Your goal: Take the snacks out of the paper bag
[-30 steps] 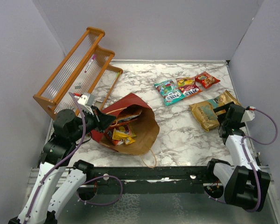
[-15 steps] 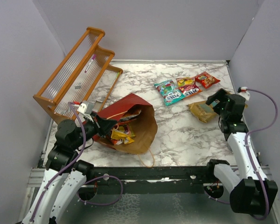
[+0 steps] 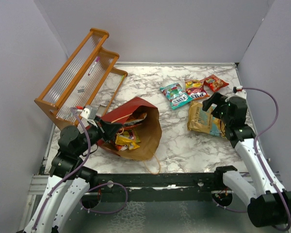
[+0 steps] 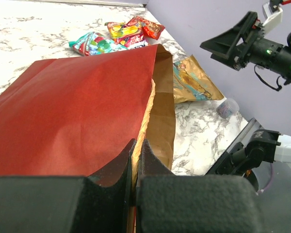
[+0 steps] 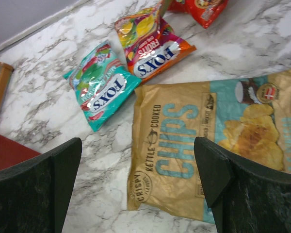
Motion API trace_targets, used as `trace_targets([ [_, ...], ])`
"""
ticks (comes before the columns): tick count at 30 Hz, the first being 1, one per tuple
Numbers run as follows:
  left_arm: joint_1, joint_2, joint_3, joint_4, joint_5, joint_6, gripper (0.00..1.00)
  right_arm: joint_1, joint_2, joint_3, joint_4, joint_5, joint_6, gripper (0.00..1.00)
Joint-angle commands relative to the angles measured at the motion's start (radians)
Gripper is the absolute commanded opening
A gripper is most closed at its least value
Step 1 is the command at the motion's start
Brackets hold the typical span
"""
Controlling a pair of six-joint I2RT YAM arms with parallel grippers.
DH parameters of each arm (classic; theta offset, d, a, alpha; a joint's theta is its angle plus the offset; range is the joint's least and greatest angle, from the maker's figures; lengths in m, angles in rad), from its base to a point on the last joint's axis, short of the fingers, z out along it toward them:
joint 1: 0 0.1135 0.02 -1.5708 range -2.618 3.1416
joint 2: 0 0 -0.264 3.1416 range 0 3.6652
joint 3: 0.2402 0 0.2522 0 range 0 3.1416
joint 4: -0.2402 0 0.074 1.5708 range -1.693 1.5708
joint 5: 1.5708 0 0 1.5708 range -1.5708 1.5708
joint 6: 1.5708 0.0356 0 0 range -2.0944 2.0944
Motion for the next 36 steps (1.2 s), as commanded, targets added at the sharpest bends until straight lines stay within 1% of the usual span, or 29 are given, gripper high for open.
trace_targets([
  [1, -0.001, 0.010, 0.044, -0.021, -0.013, 0.085, 0.00, 0.002, -0.095, -0.072, 0.123, -0.172, -0.148, 0.99],
  [3, -0.001, 0.017, 0.047, -0.031, -0.004, 0.088, 0.00, 0.003, -0.079, -0.053, 0.143, -0.361, -0.176, 0.99],
  [5, 0.000, -0.004, 0.020, 0.011, 0.027, 0.058, 0.00, 0.024, -0.080, -0.066, 0.199, -0.531, -0.169, 0.99],
  [7, -0.001, -0.027, 0.011, 0.026, 0.014, 0.055, 0.00, 0.092, -0.093, -0.092, 0.275, -0.609, -0.165, 0.99],
  [9, -0.001, -0.040, 0.022, -0.002, -0.024, 0.065, 0.00, 0.212, -0.099, -0.100, 0.336, -0.625, -0.205, 0.99],
  [12, 0.000, -0.063, 0.028, -0.014, -0.043, 0.074, 0.00, 0.441, -0.098, -0.100, 0.405, -0.664, -0.353, 0.99],
  [14, 0.000, -0.098, 0.019, -0.001, -0.060, 0.067, 0.00, 0.611, -0.081, -0.105, 0.434, -0.627, -0.459, 0.99],
  [17, 0.001, -0.124, 0.022, -0.012, -0.103, 0.069, 0.00, 0.814, -0.024, -0.090, 0.443, -0.558, -0.640, 1.00],
  [18, 0.001, -0.131, 0.023, -0.017, -0.111, 0.070, 0.00, 0.856, 0.000, -0.079, 0.432, -0.555, -0.679, 0.97],
  [19, 0.002, -0.136, 0.022, -0.018, -0.116, 0.070, 0.00, 0.890, 0.033, -0.061, 0.414, -0.574, -0.762, 0.93],
  [20, 0.002, -0.141, 0.021, -0.015, -0.115, 0.068, 0.00, 0.914, 0.049, -0.041, 0.384, -0.608, -0.805, 0.86],
  [21, 0.002, -0.142, 0.020, -0.014, -0.112, 0.067, 0.00, 0.931, 0.082, -0.023, 0.357, -0.637, -0.882, 0.80],
  [24, 0.002, -0.135, 0.015, -0.004, -0.094, 0.066, 0.00, 0.963, 0.152, 0.033, 0.321, -0.657, -0.992, 0.64],
  [27, 0.003, -0.110, 0.018, -0.003, -0.074, 0.069, 0.00, 0.978, 0.201, 0.034, 0.391, -0.567, -1.012, 0.49],
  [30, 0.004, -0.091, 0.018, 0.000, -0.060, 0.070, 0.00, 1.009, 0.263, 0.030, 0.493, -0.444, -1.021, 0.41],
  [31, 0.006, -0.086, 0.018, 0.000, -0.063, 0.069, 0.00, 1.027, 0.297, 0.043, 0.502, -0.398, -1.036, 0.38],
  [34, 0.009, -0.080, 0.021, -0.006, -0.064, 0.070, 0.00, 1.093, 0.397, 0.077, 0.538, -0.249, -1.099, 0.37],
  [36, 0.012, -0.085, 0.018, -0.001, -0.064, 0.070, 0.00, 1.100, 0.452, 0.097, 0.588, -0.141, -1.101, 0.36],
])
